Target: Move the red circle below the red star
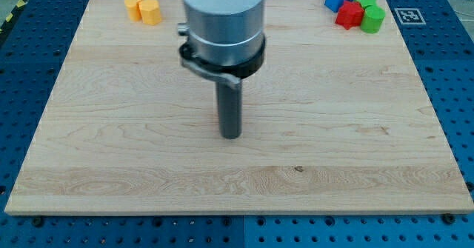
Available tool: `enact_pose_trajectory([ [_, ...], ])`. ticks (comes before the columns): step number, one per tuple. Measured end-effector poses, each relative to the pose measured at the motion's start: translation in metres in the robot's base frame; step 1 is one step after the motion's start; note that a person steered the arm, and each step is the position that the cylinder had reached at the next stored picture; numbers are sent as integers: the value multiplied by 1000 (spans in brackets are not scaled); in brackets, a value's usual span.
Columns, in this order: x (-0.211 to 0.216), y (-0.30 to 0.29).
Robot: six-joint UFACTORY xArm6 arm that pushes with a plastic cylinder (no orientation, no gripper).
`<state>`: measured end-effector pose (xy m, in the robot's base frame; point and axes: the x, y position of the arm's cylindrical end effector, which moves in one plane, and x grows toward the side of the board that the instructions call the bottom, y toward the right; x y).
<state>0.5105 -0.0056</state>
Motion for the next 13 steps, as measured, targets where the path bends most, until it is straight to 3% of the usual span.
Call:
enact_pose_trajectory([
  [2,0,20],
  [6,-10,112],
  [8,60,34],
  [9,55,-27],
  [10,9,-45],
  [13,-41,-15],
])
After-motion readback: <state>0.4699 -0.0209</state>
